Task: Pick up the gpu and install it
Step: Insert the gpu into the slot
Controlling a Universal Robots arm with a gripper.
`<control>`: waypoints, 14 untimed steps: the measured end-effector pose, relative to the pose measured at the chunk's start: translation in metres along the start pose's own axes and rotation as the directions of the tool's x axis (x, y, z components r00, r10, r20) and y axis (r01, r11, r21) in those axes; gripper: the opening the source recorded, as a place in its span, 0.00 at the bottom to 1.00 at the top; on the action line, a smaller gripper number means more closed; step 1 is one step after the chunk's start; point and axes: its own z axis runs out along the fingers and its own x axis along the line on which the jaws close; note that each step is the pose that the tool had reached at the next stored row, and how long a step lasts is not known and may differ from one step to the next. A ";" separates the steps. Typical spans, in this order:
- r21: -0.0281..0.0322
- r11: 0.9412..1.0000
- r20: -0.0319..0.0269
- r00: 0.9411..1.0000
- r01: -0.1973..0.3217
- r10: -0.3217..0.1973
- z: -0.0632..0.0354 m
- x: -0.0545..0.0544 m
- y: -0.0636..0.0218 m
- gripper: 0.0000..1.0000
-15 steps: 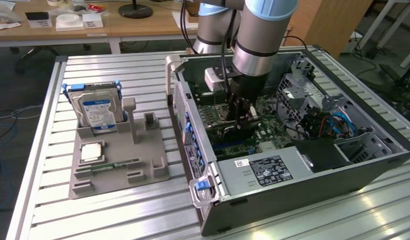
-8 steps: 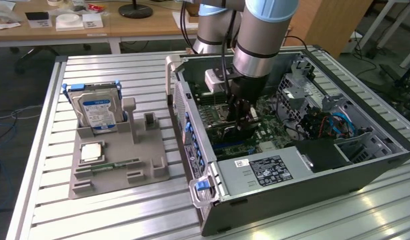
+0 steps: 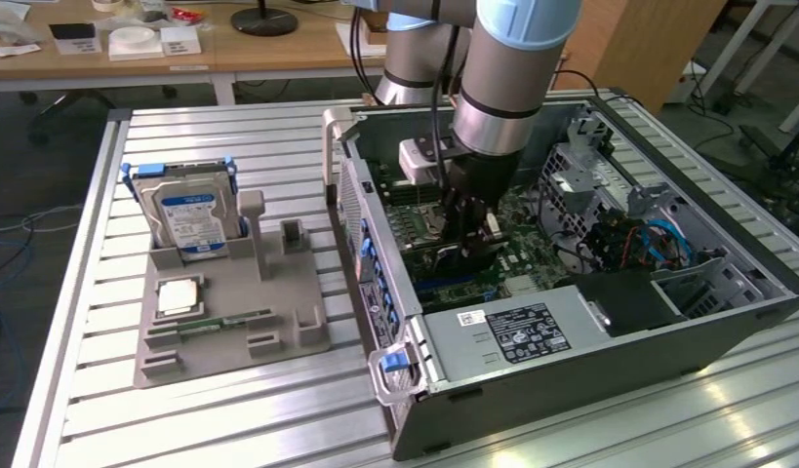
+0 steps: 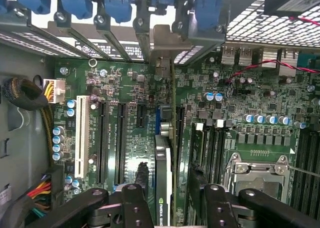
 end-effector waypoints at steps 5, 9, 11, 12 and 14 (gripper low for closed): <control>0.000 1.000 0.000 1.000 0.000 0.000 0.0017 0.000 0.0000 0.46; 0.000 1.000 0.000 1.000 0.000 0.000 0.0017 0.000 0.0000 0.46; 0.000 1.000 0.000 1.000 0.000 0.000 0.0017 0.000 0.0000 0.46; 0.000 1.000 0.000 1.000 0.000 0.000 0.0017 0.000 0.0000 0.46; 0.000 1.000 0.000 1.000 0.000 0.000 0.0017 0.000 0.0000 0.46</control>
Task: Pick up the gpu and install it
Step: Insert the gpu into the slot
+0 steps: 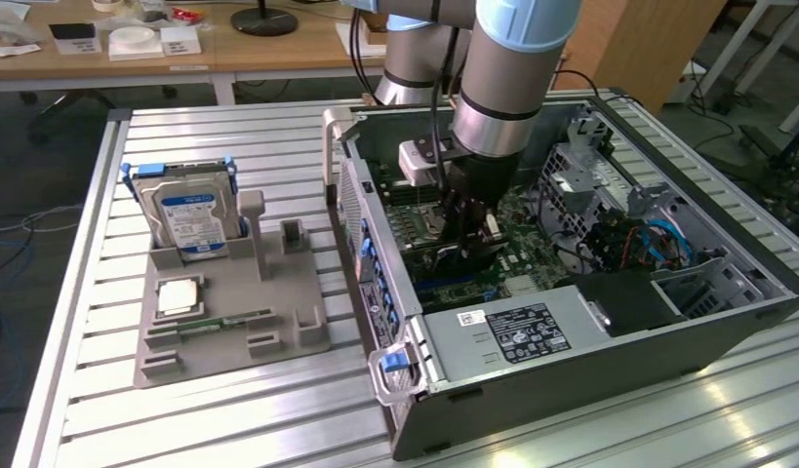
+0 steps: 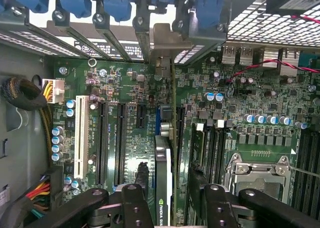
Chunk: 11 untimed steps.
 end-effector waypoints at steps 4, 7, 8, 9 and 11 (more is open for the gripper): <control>0.000 1.000 0.000 1.000 0.000 0.000 0.0000 0.000 0.0000 0.46; 0.000 1.000 0.000 1.000 0.000 0.000 0.0000 0.000 0.0000 0.45; 0.000 1.000 0.000 1.000 0.000 0.000 0.0000 0.000 0.0000 0.38; 0.000 1.000 0.000 1.000 0.000 0.000 0.0000 0.000 0.0000 0.38; 0.000 1.000 0.000 1.000 0.000 0.000 0.0000 0.000 0.0000 0.38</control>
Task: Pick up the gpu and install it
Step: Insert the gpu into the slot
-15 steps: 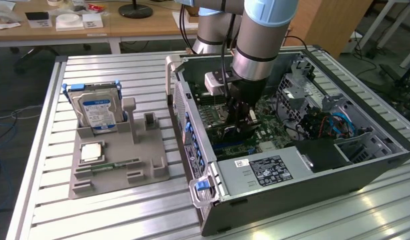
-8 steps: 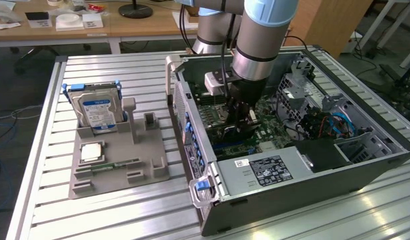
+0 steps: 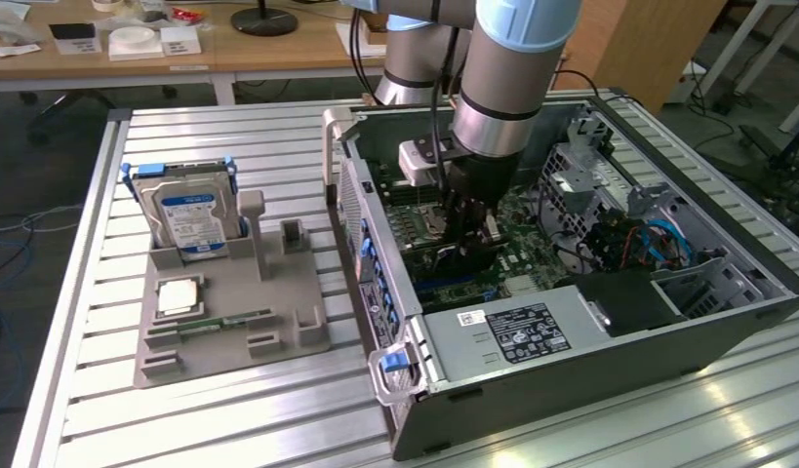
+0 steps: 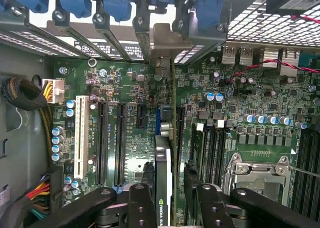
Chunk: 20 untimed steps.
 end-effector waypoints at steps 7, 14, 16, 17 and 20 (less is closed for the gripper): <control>0.000 1.000 0.000 1.000 0.000 0.000 -0.0001 0.000 0.0000 0.30; 0.000 1.000 0.000 1.000 0.000 0.000 -0.0039 0.001 -0.0001 0.27; 0.000 1.000 0.000 1.000 0.000 0.000 -0.0040 0.001 -0.0001 0.27; 0.000 1.000 0.000 1.000 0.000 0.000 -0.0040 0.002 -0.0001 0.27; 0.000 1.000 0.000 1.000 0.000 0.000 -0.0041 0.003 0.0001 0.27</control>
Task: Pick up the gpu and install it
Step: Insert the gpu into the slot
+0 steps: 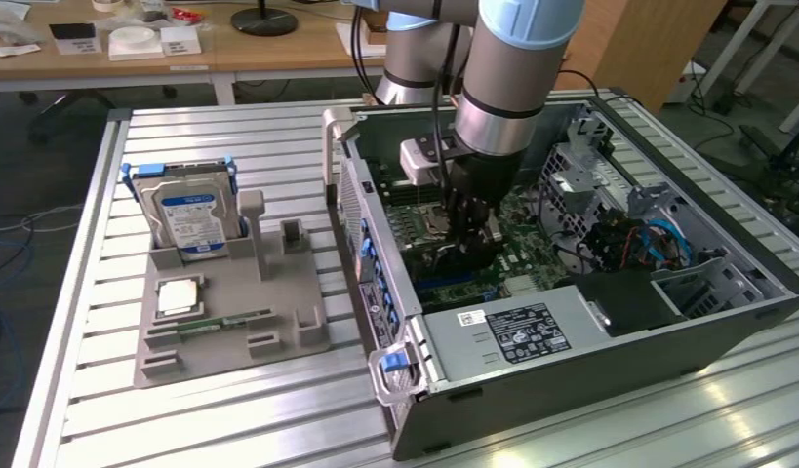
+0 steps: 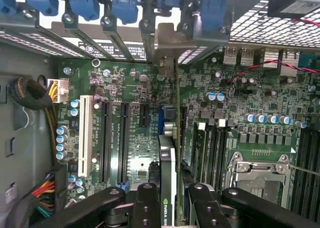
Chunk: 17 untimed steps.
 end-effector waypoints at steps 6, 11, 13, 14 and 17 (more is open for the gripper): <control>0.000 1.000 0.000 1.000 0.000 0.000 0.0000 0.000 0.0000 0.27; 0.000 1.000 0.000 1.000 0.000 0.000 0.0000 0.000 0.0000 0.27; 0.000 1.000 0.000 1.000 0.000 0.000 0.0000 0.000 0.0000 0.27; 0.000 1.000 0.000 1.000 0.000 0.000 0.0000 0.000 0.0000 0.27; 0.000 1.000 0.000 1.000 0.000 0.000 0.0000 0.000 0.0000 0.27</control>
